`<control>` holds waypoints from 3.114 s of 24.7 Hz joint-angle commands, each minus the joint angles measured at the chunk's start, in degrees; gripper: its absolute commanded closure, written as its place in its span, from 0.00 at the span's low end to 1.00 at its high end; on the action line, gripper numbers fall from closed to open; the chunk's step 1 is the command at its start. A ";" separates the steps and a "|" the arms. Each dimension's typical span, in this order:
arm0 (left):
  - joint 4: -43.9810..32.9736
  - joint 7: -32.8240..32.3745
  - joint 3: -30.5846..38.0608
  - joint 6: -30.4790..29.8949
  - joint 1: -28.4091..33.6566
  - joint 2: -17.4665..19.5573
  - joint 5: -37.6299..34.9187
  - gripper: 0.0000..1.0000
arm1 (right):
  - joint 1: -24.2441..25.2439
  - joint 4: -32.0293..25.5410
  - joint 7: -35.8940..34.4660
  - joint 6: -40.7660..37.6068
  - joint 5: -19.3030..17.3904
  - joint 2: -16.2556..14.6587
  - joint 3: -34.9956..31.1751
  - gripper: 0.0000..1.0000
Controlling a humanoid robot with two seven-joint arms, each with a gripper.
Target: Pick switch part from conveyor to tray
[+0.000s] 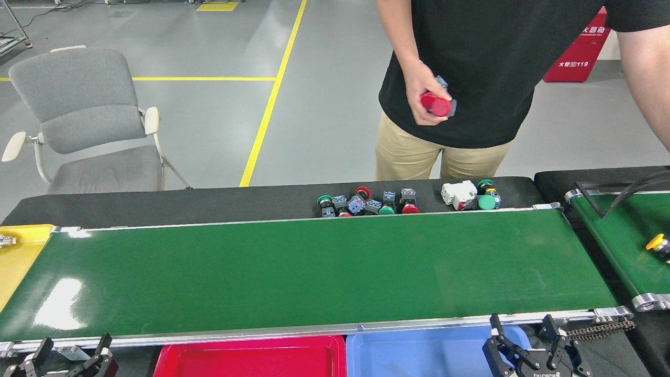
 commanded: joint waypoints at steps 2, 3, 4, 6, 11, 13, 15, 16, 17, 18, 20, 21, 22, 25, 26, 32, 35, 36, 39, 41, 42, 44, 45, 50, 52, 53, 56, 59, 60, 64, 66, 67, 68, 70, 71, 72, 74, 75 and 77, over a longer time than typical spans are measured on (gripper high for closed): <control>-0.68 0.14 0.15 -0.29 -0.15 0.90 -0.08 0.00 | -0.76 -0.74 -0.13 -0.27 0.20 0.10 -0.11 0.01; -0.68 0.14 0.15 -0.20 -0.15 0.90 0.00 0.00 | -0.76 -0.74 -0.13 -0.27 0.20 0.27 -0.11 0.01; -0.68 0.23 0.24 -0.20 -0.15 0.90 0.09 0.00 | -0.76 -0.74 -0.13 -0.27 0.20 0.36 -0.20 0.01; -0.68 0.23 0.15 -0.20 -0.15 0.81 0.18 0.00 | -0.68 -0.74 -0.13 -0.27 0.20 0.27 -0.20 0.01; -0.33 0.40 0.15 -0.64 -0.24 0.90 0.36 0.00 | -0.85 -0.82 -0.04 -0.45 0.03 0.01 -0.38 0.01; -0.51 0.40 0.15 -1.34 -0.15 0.64 0.53 0.00 | -1.29 -0.82 0.05 -0.54 -0.15 0.01 -0.64 0.01; -0.51 0.40 0.24 -1.52 -0.15 0.55 0.53 0.00 | -1.29 -0.74 0.05 -0.54 -0.23 0.01 -0.73 0.01; -0.51 0.40 0.24 -1.43 -0.24 0.55 0.53 0.00 | -1.29 -0.74 0.23 -0.54 -0.23 -0.08 -0.73 0.01; -0.60 0.40 0.24 -1.43 -0.32 0.55 0.53 0.00 | -1.20 -0.74 0.49 -0.63 -0.23 -0.25 -0.73 0.01; -0.68 0.40 0.24 -1.43 -0.41 0.46 0.53 0.00 | -1.20 -0.74 0.58 -0.63 -0.23 -0.60 -0.73 0.01; -0.68 0.31 0.15 -1.43 -0.59 0.55 0.44 0.00 | -1.29 -0.65 0.58 -0.54 -0.32 -1.31 -0.90 0.01; -0.68 0.31 0.15 -1.52 -0.59 0.64 0.36 0.00 | -1.29 -0.65 0.67 -0.54 -0.41 -1.92 -1.34 0.01; -0.68 0.31 0.15 -1.52 -0.59 0.64 0.27 0.00 | -1.29 -0.65 0.75 -0.63 -0.41 -2.45 -1.61 0.01; -0.60 0.23 0.15 -1.52 -0.50 0.64 0.27 0.00 | -1.38 -0.56 0.84 -0.71 -0.67 -3.77 -2.13 0.01; -0.68 0.23 0.15 -1.52 -0.50 0.64 0.27 0.00 | -1.47 -0.56 0.93 -0.71 -1.29 -3.94 -2.49 0.01; -0.68 -0.04 0.06 -1.52 -0.41 0.20 0.09 0.00 | -2.96 2.34 4.71 -0.80 -7.97 -5.97 -7.93 0.01; -0.77 -0.12 -1.08 -1.52 -0.50 -0.07 0.09 0.00 | -6.39 6.91 6.55 -1.86 -8.76 -7.20 -8.02 0.01; -0.77 -0.21 -1.08 -1.52 -0.50 -0.15 0.09 0.00 | -7.97 8.49 7.70 -2.82 -8.76 -7.37 -8.02 0.01; -0.77 -0.21 -1.61 -1.52 -0.59 -0.24 0.00 0.00 | -11.58 12.54 9.10 -9.15 -8.76 -7.81 -7.85 0.01; -0.77 -0.21 -1.96 -1.52 -0.94 -0.24 0.00 0.00 | -13.25 14.29 9.81 -12.05 -8.58 -8.69 -7.85 0.01; -0.77 -0.21 -1.96 -1.52 -1.03 -0.24 0.00 0.00 | -14.04 14.82 10.16 -12.75 -8.58 -9.57 -7.85 0.01; -0.77 -0.30 -1.96 -1.52 -1.12 -0.24 0.00 0.00 | -14.65 15.61 10.33 -13.02 -8.50 -10.62 -6.79 0.01; -0.77 -0.30 -1.96 -1.52 -1.29 -0.24 0.00 0.00 | -14.83 15.70 10.33 -13.02 -8.50 -10.89 -5.48 0.01; -0.33 -0.30 -2.04 -1.52 -2.08 0.11 -0.08 0.00 | -15.18 16.14 10.33 -12.84 -8.32 -11.77 -3.36 0.01; -0.24 -0.39 -2.13 -1.52 -2.08 0.20 0.00 0.00 | -16.14 16.31 10.42 -12.75 -7.97 -11.59 -2.66 0.01; -0.24 -0.39 -2.48 -1.52 -2.17 0.29 0.00 0.00 | -16.41 16.49 10.69 -12.58 -7.97 -11.77 -2.05 0.01; -0.33 -0.39 -3.28 -1.52 -2.43 0.29 0.00 0.00 | -17.20 16.67 11.04 -12.32 -7.88 -11.85 -0.90 0.01; -0.33 -0.39 -3.28 -1.52 -2.61 0.29 0.00 0.00 | -18.17 17.90 11.12 -12.14 -7.88 -11.50 0.41 0.01; -0.33 -0.39 -3.36 -1.52 -2.61 0.29 0.00 0.00 | -19.49 18.69 11.12 -11.88 -7.71 -11.33 1.56 0.02; -0.24 -0.48 -3.54 -1.52 -2.79 0.29 0.00 0.00 | -23.09 22.29 11.04 -7.57 -6.48 -10.36 5.60 0.05; -0.24 -0.48 -3.54 -1.52 -2.96 0.29 0.00 0.00 | -24.58 23.43 10.95 -7.13 -6.39 -10.18 7.09 0.20; -0.16 -0.48 -3.54 -1.52 -3.05 0.29 0.00 0.00 | -24.93 23.52 10.86 -7.22 -6.30 -10.36 7.97 0.32; -0.07 -0.48 -3.54 -1.52 -3.05 0.29 0.00 0.00 | -25.11 23.52 10.69 -7.31 -6.39 -10.62 8.59 0.42; -0.07 -0.48 -3.54 -1.52 -3.05 0.29 0.00 0.00 | -25.11 23.35 10.42 -7.31 -6.39 -10.54 9.03 0.64; -0.07 -0.39 -3.54 -1.52 -3.05 0.29 0.00 0.00 | -25.20 23.17 10.33 -7.39 -6.48 -10.54 9.03 0.73; -0.16 -0.39 -3.54 -1.52 -2.96 0.29 0.09 0.00 | -25.20 23.08 10.25 -7.31 -6.48 -10.36 9.03 0.78; -0.33 -0.39 -3.54 -1.52 -2.70 0.20 0.36 0.00 | -25.11 22.56 10.07 -7.31 -6.48 -10.27 9.03 0.92; -0.33 -0.39 -3.54 -1.52 -2.70 0.11 0.36 0.00 | -25.02 22.03 10.07 -7.39 -6.39 -10.27 9.12 0.96; -0.33 -0.48 -3.54 -1.52 -2.61 0.11 0.36 0.00 | -24.41 20.27 10.07 -8.10 -6.48 -10.27 9.20 0.98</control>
